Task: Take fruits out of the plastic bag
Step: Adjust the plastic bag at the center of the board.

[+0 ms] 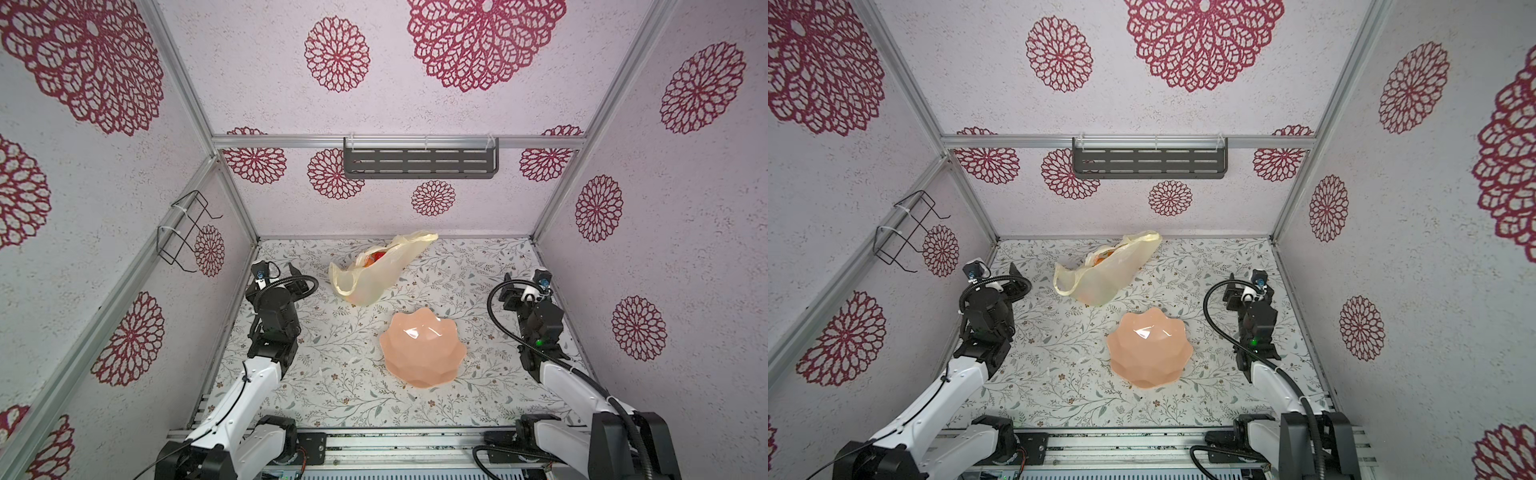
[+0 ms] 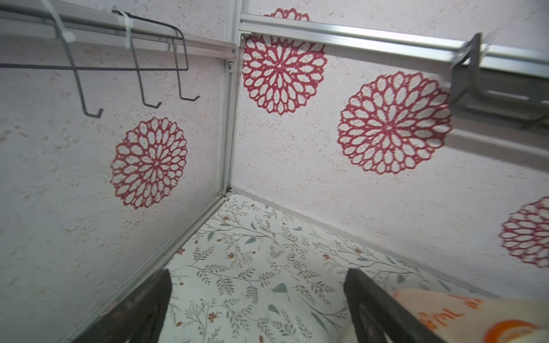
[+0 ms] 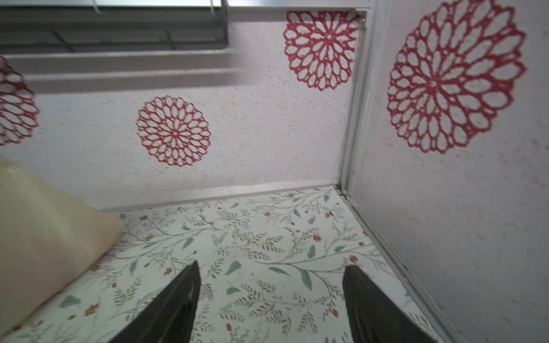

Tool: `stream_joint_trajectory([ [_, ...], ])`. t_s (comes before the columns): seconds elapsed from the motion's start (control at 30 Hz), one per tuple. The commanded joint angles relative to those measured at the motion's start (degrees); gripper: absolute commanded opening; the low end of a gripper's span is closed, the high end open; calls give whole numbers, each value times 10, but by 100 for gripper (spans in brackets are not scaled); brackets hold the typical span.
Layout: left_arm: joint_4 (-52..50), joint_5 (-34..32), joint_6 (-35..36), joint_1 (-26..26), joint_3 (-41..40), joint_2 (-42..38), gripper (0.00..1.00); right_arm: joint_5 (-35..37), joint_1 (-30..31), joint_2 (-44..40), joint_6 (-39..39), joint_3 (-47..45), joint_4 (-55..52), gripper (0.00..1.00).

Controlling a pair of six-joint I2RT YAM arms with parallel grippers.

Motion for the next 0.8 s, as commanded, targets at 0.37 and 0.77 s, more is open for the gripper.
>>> stream_joint_trajectory([
  [0.37, -525, 315, -280, -15, 264, -62, 92, -395, 13, 90, 16, 409, -396, 63],
  [0.77, -503, 475, -369, -35, 254, -42, 91, -408, 106, 183, -175, 581, -541, 64],
])
